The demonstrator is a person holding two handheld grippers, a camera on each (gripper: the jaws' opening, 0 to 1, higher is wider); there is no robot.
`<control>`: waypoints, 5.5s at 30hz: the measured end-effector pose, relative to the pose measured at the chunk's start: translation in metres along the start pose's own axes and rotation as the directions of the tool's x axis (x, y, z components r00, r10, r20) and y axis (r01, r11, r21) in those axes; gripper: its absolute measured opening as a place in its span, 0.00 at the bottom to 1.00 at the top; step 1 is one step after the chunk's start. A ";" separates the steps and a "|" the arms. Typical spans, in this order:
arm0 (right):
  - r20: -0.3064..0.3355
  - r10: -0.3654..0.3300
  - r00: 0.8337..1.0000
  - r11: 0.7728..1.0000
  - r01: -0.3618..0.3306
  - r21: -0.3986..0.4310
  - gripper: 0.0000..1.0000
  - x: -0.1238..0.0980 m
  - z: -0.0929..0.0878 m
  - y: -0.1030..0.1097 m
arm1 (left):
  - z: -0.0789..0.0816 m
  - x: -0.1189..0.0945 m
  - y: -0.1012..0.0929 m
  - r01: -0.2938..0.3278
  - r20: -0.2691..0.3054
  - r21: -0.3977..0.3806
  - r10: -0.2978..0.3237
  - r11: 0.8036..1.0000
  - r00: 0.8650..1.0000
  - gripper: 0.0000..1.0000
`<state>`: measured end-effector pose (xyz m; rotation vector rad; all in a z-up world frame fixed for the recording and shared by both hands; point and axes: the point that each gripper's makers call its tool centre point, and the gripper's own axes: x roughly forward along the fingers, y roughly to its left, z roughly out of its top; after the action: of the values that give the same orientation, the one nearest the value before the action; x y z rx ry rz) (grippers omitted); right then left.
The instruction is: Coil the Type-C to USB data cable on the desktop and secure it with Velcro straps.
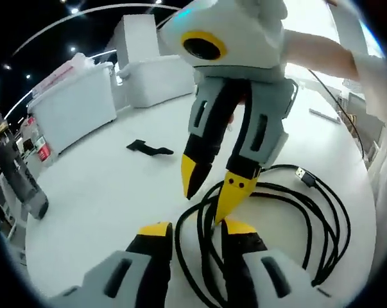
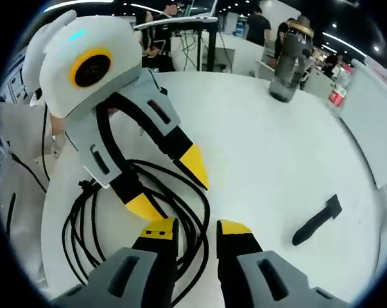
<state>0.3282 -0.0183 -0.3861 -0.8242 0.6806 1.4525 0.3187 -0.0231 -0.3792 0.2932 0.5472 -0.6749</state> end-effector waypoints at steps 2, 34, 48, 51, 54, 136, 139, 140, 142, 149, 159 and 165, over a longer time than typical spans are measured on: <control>-0.015 0.026 1.000 1.000 -0.026 -0.007 0.22 0.001 -0.002 0.001 | 0.000 0.001 -0.001 0.011 0.004 -0.014 -0.011 1.000 1.000 0.31; -0.002 -0.004 1.000 0.952 0.003 -0.305 0.01 -0.018 0.017 0.007 | 0.003 0.004 -0.003 -0.012 -0.015 0.098 0.014 0.995 1.000 0.14; 0.352 -0.227 0.908 0.973 0.226 0.044 0.22 -0.058 0.035 -0.023 | 0.007 -0.009 0.017 -0.229 -0.012 -0.006 0.229 0.973 0.973 0.07; 0.399 -0.426 0.812 0.903 0.355 0.243 0.24 -0.080 0.022 -0.036 | 0.007 -0.016 0.020 -0.282 0.011 -0.062 0.283 0.957 0.959 0.07; 0.385 -0.498 0.777 0.854 0.363 0.372 0.29 -0.076 0.008 -0.023 | 0.006 -0.022 0.018 -0.342 0.000 -0.069 0.343 0.937 0.939 0.07; 0.148 -0.752 0.642 0.468 0.362 0.806 0.14 -0.093 -0.113 0.015 | 0.053 0.011 -0.010 -0.320 0.173 -0.154 0.344 0.935 0.923 0.11; 0.175 -0.763 0.623 0.490 0.380 0.784 0.10 -0.102 -0.111 0.009 | 0.050 0.013 -0.013 -0.286 0.170 -0.165 0.313 0.944 0.934 0.14; 0.182 -0.772 0.609 0.493 0.392 0.777 0.09 -0.106 -0.110 0.006 | 0.048 0.014 -0.014 -0.267 0.171 -0.185 0.299 0.946 0.939 0.14; 0.196 -0.782 0.592 0.511 0.427 0.746 0.06 -0.114 -0.109 0.001 | 0.046 0.017 -0.015 -0.251 0.168 -0.195 0.284 0.948 0.944 0.16; 0.242 -0.774 0.586 0.574 0.485 0.660 0.05 -0.119 -0.104 -0.004 | 0.043 0.023 -0.019 -0.233 0.152 -0.174 0.260 0.957 0.954 0.20; 0.290 -0.763 0.578 0.634 0.578 0.514 0.05 -0.133 -0.091 -0.011 | 0.042 0.030 -0.015 -0.236 0.151 -0.153 0.258 0.960 0.954 0.33; 0.306 -0.753 0.583 0.654 0.610 0.448 0.05 -0.129 -0.085 -0.010 | 0.032 0.035 -0.012 -0.259 0.100 -0.065 0.265 0.964 0.959 0.36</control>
<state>0.3417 -0.1604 -0.3280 -0.3817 0.1346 0.7310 0.3460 -0.0636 -0.3738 0.2732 0.4118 -0.4158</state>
